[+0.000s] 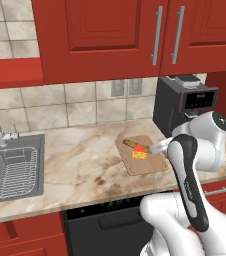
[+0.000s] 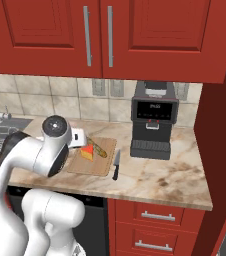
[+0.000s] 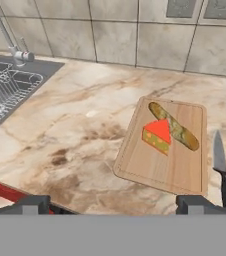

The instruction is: Retrieve the sausage and cheese from the fridge and place them on the cutting board on the counter.

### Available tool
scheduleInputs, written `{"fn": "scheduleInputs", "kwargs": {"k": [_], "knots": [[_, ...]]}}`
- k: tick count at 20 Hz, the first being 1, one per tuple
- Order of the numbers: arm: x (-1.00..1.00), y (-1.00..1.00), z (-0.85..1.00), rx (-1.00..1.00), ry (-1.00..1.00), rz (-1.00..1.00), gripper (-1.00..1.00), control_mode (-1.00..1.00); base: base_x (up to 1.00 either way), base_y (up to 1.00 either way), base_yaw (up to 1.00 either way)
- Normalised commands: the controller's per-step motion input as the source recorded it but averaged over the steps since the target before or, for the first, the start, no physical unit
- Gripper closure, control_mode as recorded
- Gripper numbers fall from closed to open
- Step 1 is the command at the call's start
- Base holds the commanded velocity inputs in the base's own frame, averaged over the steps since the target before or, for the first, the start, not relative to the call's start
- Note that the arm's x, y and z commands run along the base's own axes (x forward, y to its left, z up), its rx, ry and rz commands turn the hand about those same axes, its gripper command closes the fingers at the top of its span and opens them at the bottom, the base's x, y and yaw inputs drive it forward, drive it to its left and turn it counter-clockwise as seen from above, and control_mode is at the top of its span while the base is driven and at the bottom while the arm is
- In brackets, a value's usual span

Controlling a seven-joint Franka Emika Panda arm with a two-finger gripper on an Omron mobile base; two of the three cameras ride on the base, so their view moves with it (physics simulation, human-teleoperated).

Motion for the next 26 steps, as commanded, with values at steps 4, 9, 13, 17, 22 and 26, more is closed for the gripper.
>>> {"fn": "scheduleInputs", "kwargs": {"k": [4,9,13,17,22,26], "knots": [[-0.45,0.0,0.36,0.0,0.03,-0.07,-1.0,-1.0,0.0,0.0,0.0],[-0.51,0.0,0.21,-0.02,0.0,-0.08,-1.0,-1.0,0.0,0.0,0.0],[-0.18,0.0,0.03,0.0,0.03,-0.04,-1.0,-1.0,0.0,0.0,0.0],[0.0,0.0,0.0,0.0,0.0,0.0,-1.0,-1.0,0.0,0.0,0.0],[0.0,0.0,0.0,0.0,0.0,0.0,-1.0,1.0,-0.34,-0.01,-0.12],[0.0,0.0,0.0,0.0,0.0,0.0,-1.0,1.0,-0.74,0.0,-0.18]]}}
